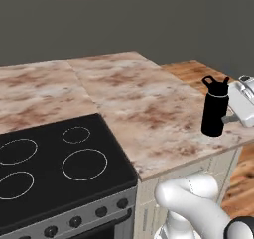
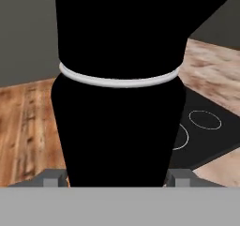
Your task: Pick the water bottle from the counter and place it in the open cabinet.
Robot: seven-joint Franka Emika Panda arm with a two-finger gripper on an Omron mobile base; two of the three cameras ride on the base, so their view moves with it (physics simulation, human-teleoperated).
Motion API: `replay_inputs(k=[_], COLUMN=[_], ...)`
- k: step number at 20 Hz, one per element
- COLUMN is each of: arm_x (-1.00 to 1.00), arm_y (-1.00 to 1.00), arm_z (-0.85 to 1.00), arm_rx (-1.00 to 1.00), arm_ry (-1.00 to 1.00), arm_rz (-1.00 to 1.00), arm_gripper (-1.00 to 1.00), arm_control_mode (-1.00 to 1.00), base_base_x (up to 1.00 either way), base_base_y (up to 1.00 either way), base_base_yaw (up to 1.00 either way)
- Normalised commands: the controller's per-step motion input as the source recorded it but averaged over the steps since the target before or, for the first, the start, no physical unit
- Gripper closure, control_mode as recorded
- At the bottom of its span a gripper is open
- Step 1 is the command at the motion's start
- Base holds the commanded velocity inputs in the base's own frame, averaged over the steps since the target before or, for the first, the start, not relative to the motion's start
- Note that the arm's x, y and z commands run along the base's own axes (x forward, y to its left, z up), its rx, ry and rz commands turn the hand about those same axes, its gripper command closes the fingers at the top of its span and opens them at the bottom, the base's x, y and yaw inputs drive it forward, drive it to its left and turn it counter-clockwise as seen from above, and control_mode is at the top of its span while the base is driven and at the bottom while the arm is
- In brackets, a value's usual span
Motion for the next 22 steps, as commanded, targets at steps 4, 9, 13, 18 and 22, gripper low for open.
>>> replay_inputs(k=[4, 9, 13, 18, 22], arm_x=[0.0, 0.0, 0.0, 0.0, 0.0], arm_y=[0.0, 0.0, 0.0, 0.0, 0.0], arm_z=[0.0, 0.0, 0.0, 0.0, 0.0], arm_rx=[0.0, 0.0, 0.0, 0.0, 0.0], arm_ry=[0.0, 0.0, 0.0, 0.0, 0.0], arm_rz=[0.0, 0.0, 0.0, 0.0, 0.0], arm_gripper=[1.0, 1.0, 1.0, 1.0, 1.0], arm_control_mode=[1.0, 1.0, 1.0, 1.0, 1.0], base_base_x=[0.0, -0.08, -0.24, -0.15, -0.03], base_base_y=[0.0, 0.0, -0.01, -0.1, -0.03], base_base_yaw=[-0.77, -0.84, -0.85, -0.77, -0.78])
